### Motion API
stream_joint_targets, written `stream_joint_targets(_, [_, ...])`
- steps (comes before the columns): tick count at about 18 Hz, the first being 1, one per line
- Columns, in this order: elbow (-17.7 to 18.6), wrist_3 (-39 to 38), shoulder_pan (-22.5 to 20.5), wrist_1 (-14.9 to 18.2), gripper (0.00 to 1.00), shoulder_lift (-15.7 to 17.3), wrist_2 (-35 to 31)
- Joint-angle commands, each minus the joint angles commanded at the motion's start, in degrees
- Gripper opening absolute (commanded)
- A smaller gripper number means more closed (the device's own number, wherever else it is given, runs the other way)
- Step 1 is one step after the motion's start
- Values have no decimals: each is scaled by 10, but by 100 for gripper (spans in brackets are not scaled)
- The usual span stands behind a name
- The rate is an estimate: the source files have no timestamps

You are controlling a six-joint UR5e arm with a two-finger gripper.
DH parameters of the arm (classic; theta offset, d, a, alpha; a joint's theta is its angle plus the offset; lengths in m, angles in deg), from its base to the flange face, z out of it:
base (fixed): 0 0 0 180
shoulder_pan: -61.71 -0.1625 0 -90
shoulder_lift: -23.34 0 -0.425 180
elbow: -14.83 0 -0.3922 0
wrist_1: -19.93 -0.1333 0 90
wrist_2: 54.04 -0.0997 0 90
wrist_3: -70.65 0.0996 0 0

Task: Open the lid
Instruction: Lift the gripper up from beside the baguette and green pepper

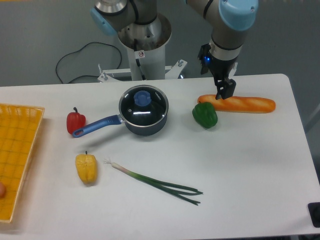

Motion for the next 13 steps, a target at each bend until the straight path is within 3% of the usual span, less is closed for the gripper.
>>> stream_joint_targets(13, [26, -25, 7, -5, 100, 2, 2])
